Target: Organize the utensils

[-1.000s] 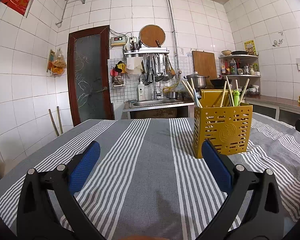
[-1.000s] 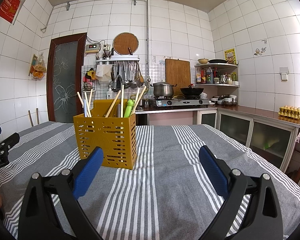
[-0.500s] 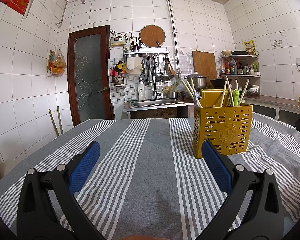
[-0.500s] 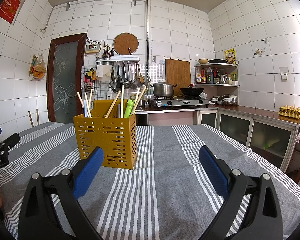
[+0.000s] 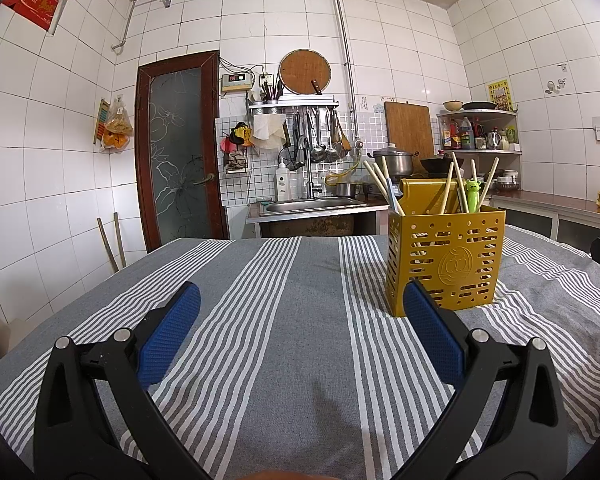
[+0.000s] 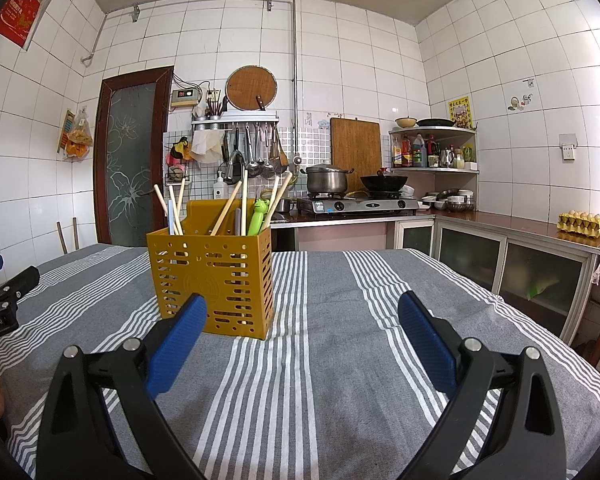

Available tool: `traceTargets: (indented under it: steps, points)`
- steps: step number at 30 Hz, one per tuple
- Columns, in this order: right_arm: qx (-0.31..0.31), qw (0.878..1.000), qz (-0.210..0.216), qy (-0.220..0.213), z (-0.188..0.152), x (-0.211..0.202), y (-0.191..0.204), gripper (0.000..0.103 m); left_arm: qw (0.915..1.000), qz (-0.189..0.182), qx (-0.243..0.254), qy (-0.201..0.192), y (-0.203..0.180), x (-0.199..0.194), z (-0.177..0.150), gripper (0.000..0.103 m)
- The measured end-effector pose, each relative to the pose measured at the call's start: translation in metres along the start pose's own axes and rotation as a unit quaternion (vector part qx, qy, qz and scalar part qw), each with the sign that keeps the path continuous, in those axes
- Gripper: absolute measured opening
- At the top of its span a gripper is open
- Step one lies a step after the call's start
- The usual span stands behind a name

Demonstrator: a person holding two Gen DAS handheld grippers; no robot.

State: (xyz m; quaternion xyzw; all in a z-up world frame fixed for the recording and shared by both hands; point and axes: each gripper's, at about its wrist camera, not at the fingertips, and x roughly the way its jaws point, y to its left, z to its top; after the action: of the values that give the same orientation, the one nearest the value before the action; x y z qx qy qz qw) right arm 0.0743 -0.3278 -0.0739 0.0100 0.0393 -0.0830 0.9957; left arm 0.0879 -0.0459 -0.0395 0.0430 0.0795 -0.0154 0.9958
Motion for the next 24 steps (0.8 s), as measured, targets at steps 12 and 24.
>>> traceTargets:
  steps: [12,24]
  points:
    - [-0.002,1.000,0.000,0.000,-0.0001,-0.0003,0.0020,0.094,1.0000,0.000,0.000,0.000,-0.0001,0.0001,0.0002,0.098]
    - [-0.003,1.000,0.000,0.002,0.0012,0.0007,0.0040,0.094,1.0000,0.000,0.002,0.001,-0.0010,-0.0002,-0.0010,0.098]
